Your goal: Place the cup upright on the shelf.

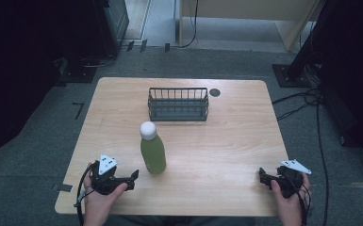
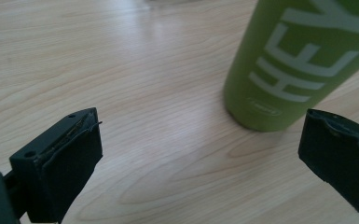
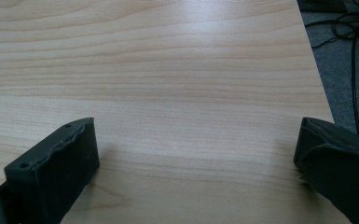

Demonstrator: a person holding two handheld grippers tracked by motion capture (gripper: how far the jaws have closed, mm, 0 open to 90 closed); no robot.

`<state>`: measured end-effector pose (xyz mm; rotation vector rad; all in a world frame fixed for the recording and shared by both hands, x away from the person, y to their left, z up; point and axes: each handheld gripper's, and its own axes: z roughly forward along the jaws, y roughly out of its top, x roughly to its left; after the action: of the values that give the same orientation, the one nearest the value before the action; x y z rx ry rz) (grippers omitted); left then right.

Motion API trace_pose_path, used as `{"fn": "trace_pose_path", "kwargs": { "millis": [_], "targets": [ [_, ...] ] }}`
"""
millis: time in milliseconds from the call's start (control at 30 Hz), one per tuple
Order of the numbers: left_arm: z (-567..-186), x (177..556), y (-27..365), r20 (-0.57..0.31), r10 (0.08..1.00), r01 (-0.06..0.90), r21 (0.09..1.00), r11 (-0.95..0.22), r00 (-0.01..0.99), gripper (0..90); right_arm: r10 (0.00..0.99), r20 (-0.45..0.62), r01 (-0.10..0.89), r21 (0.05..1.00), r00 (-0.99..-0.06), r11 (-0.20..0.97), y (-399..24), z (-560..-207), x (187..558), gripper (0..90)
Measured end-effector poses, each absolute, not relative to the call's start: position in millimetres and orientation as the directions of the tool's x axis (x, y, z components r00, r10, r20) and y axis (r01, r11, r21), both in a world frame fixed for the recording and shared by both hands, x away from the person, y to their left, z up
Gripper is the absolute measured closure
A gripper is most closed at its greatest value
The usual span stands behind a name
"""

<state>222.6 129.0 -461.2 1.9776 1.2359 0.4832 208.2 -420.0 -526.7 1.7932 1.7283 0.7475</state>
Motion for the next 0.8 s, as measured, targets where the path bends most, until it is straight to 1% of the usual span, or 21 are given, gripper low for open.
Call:
{"fn": "trace_pose_path", "kwargs": {
  "millis": [367, 600, 800],
  "targets": [
    [-444.4, 218.9, 109.8, -0.107, 0.847, 0.576, 0.777, -0.256, 0.520, 0.4, 0.999, 0.026, 0.703, 0.710, 0.026, -0.037, -420.0, -526.7, 208.2, 0.0],
    [-437.4, 222.6, 96.5, -0.113, 0.833, 0.567, 0.780, -0.263, 0.542, 0.5, 0.999, 0.026, 0.703, 0.710, 0.027, -0.037, -419.9, -526.7, 208.2, 0.0],
    [-429.7, 228.4, 86.0, -0.116, 0.825, 0.551, 0.794, -0.257, 0.553, 3.6, 0.999, 0.026, 0.703, 0.710, 0.027, -0.037, -419.9, -526.7, 208.2, 0.0]
  ]
}}
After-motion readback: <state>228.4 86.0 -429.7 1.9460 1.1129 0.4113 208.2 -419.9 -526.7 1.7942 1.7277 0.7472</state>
